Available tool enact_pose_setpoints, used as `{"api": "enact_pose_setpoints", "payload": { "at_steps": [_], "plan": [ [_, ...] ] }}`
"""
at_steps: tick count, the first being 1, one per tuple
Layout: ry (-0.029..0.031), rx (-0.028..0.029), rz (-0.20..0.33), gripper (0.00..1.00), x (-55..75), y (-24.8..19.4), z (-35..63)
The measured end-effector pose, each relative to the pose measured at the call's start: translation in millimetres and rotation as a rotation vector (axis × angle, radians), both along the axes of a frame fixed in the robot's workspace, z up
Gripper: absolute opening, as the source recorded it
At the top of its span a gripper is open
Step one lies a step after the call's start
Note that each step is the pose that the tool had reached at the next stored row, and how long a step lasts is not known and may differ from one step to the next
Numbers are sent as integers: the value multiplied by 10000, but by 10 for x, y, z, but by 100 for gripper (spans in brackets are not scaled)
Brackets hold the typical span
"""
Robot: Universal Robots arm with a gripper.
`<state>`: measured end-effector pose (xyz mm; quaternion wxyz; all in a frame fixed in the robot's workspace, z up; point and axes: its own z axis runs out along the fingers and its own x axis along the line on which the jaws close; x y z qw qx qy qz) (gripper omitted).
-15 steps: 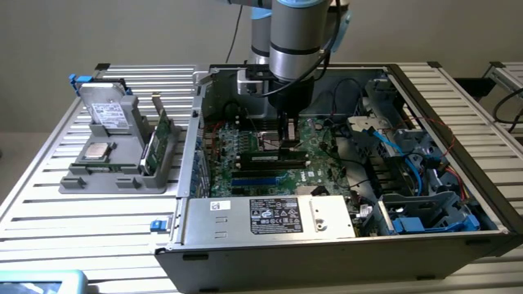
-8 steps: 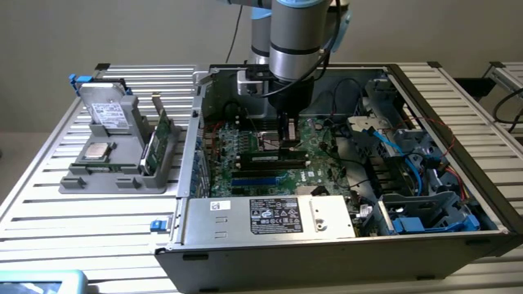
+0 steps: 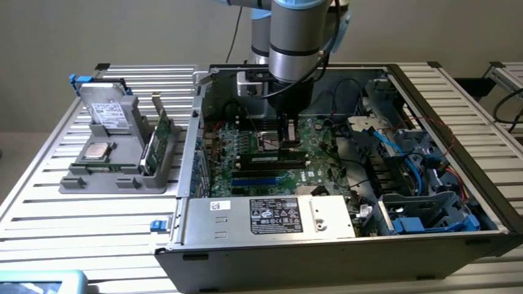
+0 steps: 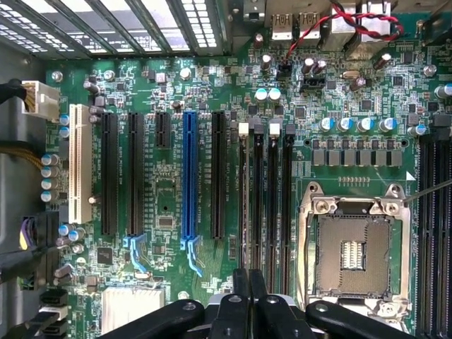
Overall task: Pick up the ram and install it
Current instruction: 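Insert the ram into the slot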
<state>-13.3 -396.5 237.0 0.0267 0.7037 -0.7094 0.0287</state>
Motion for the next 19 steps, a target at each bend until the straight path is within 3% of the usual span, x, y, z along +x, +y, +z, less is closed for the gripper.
{"api": "enact_pose_setpoints", "payload": {
  "at_steps": [15,19],
  "plan": [
    [0,2,-165,12,0,8,-9],
    [1,2,-165,12,0,-13,-9]
  ]
}}
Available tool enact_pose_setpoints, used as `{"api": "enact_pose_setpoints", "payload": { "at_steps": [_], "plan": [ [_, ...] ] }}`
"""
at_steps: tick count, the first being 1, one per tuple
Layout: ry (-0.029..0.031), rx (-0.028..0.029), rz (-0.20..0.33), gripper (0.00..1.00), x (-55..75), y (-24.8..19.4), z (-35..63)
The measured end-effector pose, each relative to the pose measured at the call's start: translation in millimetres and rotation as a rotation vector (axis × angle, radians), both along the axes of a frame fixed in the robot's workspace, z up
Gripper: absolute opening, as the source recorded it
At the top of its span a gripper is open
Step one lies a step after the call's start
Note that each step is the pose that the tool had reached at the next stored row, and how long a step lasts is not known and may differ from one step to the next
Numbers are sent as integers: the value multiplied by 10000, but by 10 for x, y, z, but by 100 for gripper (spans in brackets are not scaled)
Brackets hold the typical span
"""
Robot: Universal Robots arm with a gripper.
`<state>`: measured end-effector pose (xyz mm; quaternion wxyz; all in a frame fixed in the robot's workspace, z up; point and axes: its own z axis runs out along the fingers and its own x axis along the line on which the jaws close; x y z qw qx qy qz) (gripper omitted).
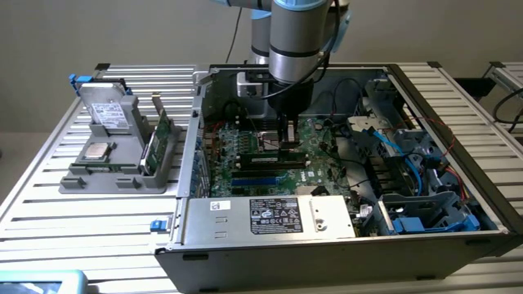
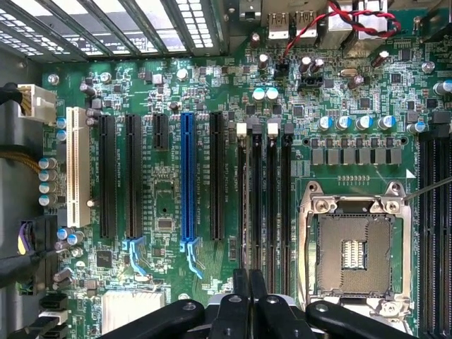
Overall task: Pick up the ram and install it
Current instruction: 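Insert the ram into the slot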
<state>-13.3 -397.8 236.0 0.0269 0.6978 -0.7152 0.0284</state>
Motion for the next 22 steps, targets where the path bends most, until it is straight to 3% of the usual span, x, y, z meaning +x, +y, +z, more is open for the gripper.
{"api": "enact_pose_setpoints", "payload": {
  "at_steps": [22],
  "plan": [
    [-4,12,2,12,1,6,-21]
  ]
}}
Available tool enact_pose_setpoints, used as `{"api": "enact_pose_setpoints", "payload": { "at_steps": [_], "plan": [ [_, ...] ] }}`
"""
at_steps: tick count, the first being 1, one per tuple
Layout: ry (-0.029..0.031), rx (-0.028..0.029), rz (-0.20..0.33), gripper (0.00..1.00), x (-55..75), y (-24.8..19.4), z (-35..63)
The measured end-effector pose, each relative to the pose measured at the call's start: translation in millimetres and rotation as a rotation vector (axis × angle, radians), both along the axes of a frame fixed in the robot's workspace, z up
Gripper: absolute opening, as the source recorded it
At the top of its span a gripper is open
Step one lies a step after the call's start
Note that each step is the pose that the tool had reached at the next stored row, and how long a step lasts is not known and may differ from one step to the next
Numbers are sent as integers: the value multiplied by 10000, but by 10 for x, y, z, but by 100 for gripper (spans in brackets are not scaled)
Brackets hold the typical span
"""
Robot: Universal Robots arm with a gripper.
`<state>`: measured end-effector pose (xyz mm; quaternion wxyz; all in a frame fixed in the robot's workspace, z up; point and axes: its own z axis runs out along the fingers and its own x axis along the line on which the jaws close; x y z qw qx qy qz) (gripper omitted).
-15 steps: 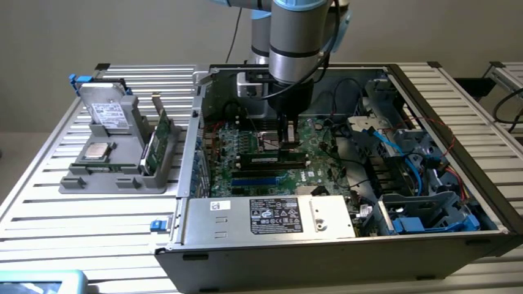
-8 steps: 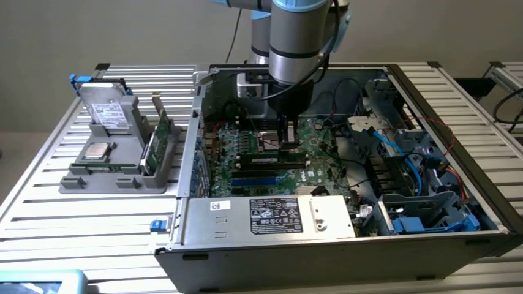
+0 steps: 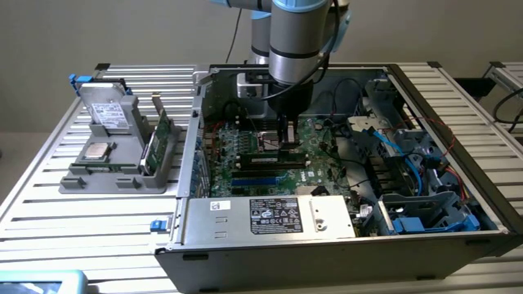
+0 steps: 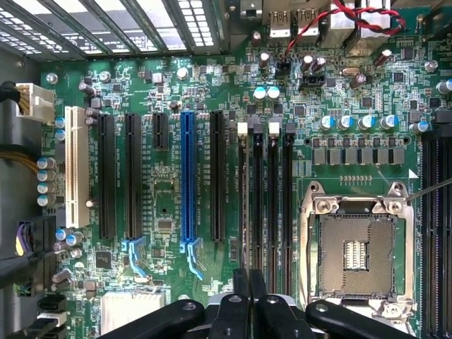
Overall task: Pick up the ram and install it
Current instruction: 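Insert the ram into the slot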
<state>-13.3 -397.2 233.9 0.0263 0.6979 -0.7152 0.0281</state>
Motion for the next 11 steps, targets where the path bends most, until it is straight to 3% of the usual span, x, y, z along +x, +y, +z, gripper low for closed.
{"api": "enact_pose_setpoints", "payload": {
  "at_steps": [11],
  "plan": [
    [1,-1,24,12,2,-6,9]
  ]
}}
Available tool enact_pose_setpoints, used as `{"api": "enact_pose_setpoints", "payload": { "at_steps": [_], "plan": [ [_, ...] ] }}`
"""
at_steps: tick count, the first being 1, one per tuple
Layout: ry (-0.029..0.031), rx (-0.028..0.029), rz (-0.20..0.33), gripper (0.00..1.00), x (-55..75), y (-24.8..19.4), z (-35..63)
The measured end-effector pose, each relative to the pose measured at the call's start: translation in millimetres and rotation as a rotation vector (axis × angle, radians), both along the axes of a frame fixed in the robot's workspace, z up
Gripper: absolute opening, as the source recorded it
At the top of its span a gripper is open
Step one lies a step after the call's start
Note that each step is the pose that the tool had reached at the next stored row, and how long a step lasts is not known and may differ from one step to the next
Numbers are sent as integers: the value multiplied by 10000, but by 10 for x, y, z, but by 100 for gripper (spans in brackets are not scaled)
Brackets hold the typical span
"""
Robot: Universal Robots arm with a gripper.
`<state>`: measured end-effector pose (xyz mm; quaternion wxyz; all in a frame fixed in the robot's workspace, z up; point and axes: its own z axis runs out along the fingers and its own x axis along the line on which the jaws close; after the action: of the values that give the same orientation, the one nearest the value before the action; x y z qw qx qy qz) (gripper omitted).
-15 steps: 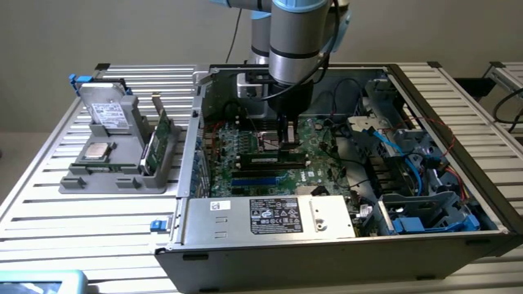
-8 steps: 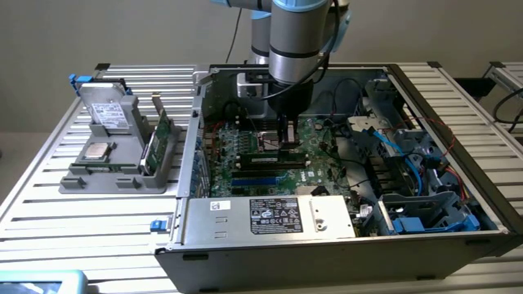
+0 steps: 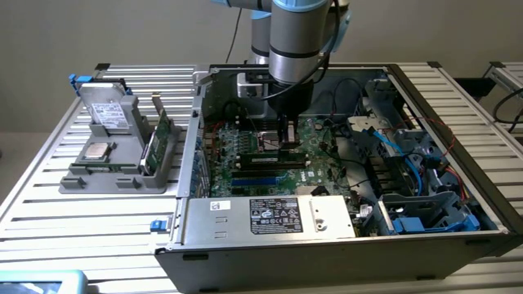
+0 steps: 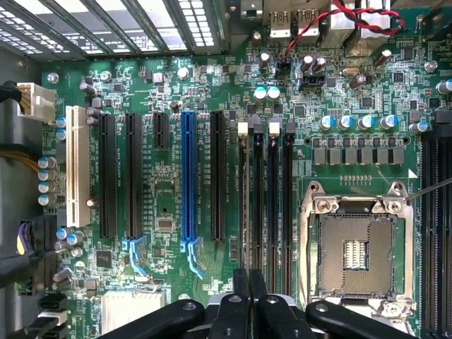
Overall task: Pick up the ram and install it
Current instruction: 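Insert the ram into the slot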
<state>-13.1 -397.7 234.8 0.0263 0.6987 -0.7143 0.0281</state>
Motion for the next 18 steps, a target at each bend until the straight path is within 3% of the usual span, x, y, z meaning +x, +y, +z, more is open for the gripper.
{"api": "enact_pose_setpoints", "payload": {
  "at_steps": [18],
  "plan": [
    [-40,4,89,12,-10,-3,-7]
  ]
}}
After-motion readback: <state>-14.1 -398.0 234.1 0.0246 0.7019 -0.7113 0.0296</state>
